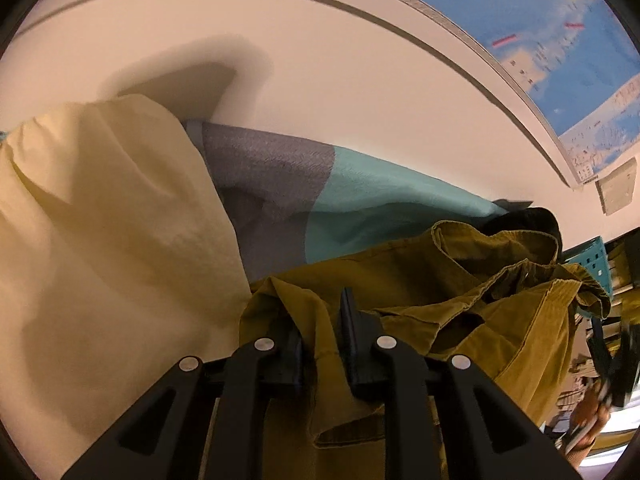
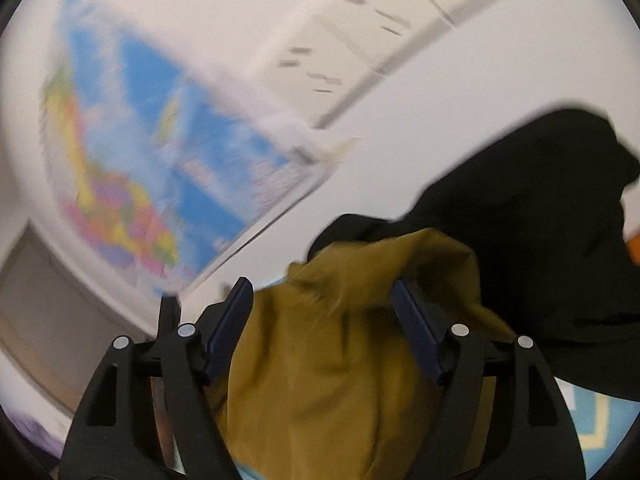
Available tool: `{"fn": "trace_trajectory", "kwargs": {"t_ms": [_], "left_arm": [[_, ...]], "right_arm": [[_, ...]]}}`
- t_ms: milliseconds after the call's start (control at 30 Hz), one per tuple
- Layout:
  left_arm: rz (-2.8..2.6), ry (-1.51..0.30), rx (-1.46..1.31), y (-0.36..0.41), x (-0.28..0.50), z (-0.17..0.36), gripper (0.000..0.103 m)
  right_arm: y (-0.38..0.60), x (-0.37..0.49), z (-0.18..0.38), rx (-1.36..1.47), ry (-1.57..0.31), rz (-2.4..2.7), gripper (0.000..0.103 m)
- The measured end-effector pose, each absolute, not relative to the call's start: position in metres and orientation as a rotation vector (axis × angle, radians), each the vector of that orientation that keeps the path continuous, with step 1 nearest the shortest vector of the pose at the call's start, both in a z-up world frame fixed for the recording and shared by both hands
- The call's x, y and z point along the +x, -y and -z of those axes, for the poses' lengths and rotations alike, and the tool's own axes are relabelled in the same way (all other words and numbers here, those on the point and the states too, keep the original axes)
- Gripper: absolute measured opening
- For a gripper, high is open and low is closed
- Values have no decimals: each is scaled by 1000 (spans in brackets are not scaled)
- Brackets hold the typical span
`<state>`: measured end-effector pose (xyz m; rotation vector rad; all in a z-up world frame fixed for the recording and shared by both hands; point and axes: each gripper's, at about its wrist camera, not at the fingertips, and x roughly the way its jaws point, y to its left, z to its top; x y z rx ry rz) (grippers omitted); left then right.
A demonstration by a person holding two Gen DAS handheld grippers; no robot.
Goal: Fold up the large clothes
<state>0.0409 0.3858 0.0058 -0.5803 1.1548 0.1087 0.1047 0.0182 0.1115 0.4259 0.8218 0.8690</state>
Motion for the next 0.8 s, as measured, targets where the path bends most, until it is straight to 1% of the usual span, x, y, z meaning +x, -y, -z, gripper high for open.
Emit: {"fn": "trace_trajectory", "kwargs": {"t_ms": [100, 133, 200, 233, 267, 300, 367, 400, 433, 467, 567, 633, 667, 733, 767, 800], "left_arm": [[-93, -1143, -601, -387, 39, -8, 18], [-85, -1133, -616, -388, 37, -11, 22], [-59, -1089, -687, -394, 33, -17, 49], [-62, -1062, -705, -397, 31, -21, 55], [-70, -1012, -712, -398, 26, -30, 65], [-74, -967, -695, -398, 20, -40, 71], [-58, -859, -681, -397, 3, -64, 78], [-44, -830, -682, -396, -3, -71, 81], [-32, -803, -674, -394, -12, -81, 81], [-21, -777, -629, -386, -23, -92, 81], [-8, -753, -397, -349, -43, -107, 89], [29, -782, -284, -324, -50, -99, 89], [40, -816, -230, -309, -51, -88, 89], [61, -875, -176, -291, -51, -61, 89], [55, -908, -168, -287, -49, -48, 88], [46, -931, -166, -287, -50, -39, 83]], "right_arm": [[-54, 72, -118, 191, -788, -917, 72], [-71, 66, -115, 101, -785, -936, 70], [-102, 66, -107, 5, -801, -946, 67], [-116, 70, -101, -18, -819, -937, 67], [-127, 77, -93, -16, -845, -944, 66], [-140, 87, -82, -11, -885, -951, 61], [-155, 103, -66, -35, -923, -891, 54], [-160, 113, -58, -40, -938, -869, 52], [-161, 123, -53, -22, -952, -844, 50], [-161, 128, -50, -8, -963, -828, 46], [-157, 139, -50, 39, -973, -821, 44], [-154, 130, -58, 17, -945, -810, 45], [-153, 126, -62, 9, -933, -810, 48], [-149, 104, -78, 6, -881, -875, 48], [-150, 93, -85, -3, -852, -898, 48], [-153, 86, -89, -10, -840, -925, 48]]}}
